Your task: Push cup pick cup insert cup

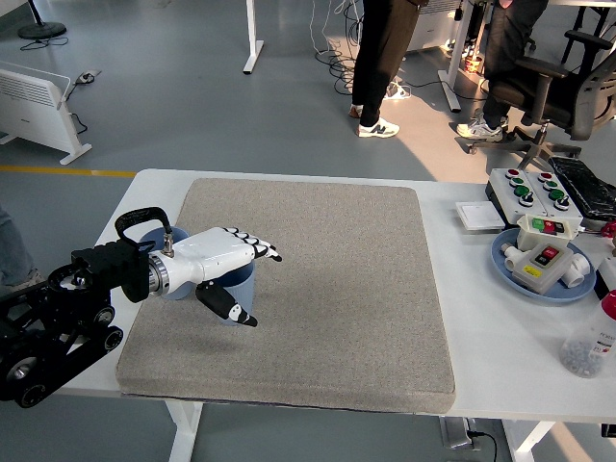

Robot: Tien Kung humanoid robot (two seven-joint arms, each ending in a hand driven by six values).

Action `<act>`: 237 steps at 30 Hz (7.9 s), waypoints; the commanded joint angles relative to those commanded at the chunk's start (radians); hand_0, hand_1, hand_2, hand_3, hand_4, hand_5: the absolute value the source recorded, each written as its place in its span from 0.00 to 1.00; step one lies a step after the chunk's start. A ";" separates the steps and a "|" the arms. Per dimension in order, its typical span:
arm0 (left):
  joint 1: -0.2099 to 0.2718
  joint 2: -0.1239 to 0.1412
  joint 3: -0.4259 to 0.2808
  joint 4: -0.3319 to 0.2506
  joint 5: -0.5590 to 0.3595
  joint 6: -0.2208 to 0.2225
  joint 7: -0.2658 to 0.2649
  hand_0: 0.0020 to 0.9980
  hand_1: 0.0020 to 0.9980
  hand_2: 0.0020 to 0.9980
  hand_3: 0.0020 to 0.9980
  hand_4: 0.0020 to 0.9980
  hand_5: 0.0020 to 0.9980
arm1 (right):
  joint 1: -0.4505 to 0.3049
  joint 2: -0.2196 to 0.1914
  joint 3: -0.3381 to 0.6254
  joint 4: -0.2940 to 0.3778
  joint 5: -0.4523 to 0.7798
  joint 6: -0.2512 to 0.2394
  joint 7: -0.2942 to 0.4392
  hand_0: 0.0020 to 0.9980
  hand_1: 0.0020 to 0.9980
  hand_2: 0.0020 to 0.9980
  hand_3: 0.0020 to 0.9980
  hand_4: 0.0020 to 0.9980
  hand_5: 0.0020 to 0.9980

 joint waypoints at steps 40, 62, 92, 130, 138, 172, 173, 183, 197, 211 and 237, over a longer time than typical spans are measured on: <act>-0.017 -0.002 0.006 0.084 0.099 0.093 -0.046 0.32 0.58 0.70 0.58 1.00 0.45 | -0.009 0.000 0.005 0.000 -0.001 0.001 -0.002 0.52 0.54 0.62 0.57 0.12 0.45; -0.007 0.036 -0.061 -0.066 0.097 0.050 -0.030 0.22 0.47 0.60 0.44 0.99 0.45 | -0.006 -0.001 0.000 0.000 0.008 -0.002 0.000 0.52 0.54 0.62 0.57 0.12 0.46; -0.167 0.168 -0.131 -0.036 0.118 -0.068 -0.001 0.24 0.48 0.61 0.45 0.99 0.45 | -0.007 -0.005 0.004 0.002 0.005 -0.002 -0.004 0.52 0.54 0.62 0.57 0.12 0.45; -0.161 0.171 -0.105 0.081 0.102 -0.093 0.008 0.24 0.49 0.61 0.45 0.98 0.47 | -0.007 -0.003 -0.002 0.003 0.013 -0.003 -0.004 0.52 0.54 0.62 0.57 0.12 0.45; -0.159 0.169 -0.101 0.086 0.097 -0.094 0.010 0.24 0.49 0.61 0.45 0.98 0.47 | -0.005 -0.003 -0.002 0.003 0.014 -0.004 -0.004 0.52 0.54 0.62 0.56 0.12 0.45; -0.130 0.159 -0.108 0.117 0.047 -0.059 0.020 0.78 0.83 0.87 0.80 1.00 0.53 | -0.003 -0.005 0.001 0.002 0.009 -0.002 -0.004 0.52 0.54 0.62 0.56 0.12 0.45; -0.130 0.158 -0.109 0.117 0.042 -0.057 0.022 0.78 0.83 0.87 0.80 1.00 0.53 | -0.003 -0.005 0.001 0.002 0.009 -0.002 -0.004 0.52 0.54 0.62 0.56 0.12 0.45; -0.082 0.153 -0.161 0.122 -0.171 0.145 0.111 0.67 0.72 0.72 0.67 0.76 0.94 | -0.005 -0.003 -0.002 0.002 0.014 -0.003 -0.002 0.52 0.54 0.62 0.56 0.12 0.45; 0.153 0.159 -0.445 0.012 -0.596 0.490 0.249 0.59 0.62 0.61 0.58 0.63 0.96 | -0.006 -0.004 0.001 -0.001 0.011 -0.001 0.001 0.52 0.54 0.62 0.56 0.12 0.46; 0.592 0.064 -0.988 -0.215 -1.094 0.432 0.084 0.68 0.72 0.70 0.65 0.63 1.00 | -0.010 -0.007 0.013 -0.006 -0.005 0.003 0.006 0.52 0.54 0.62 0.56 0.12 0.45; 0.914 -0.229 -0.882 -0.436 -1.549 0.436 -0.133 0.80 0.82 0.81 0.74 0.64 1.00 | 0.011 -0.009 0.020 -0.013 -0.023 0.010 0.012 0.52 0.54 0.62 0.56 0.12 0.46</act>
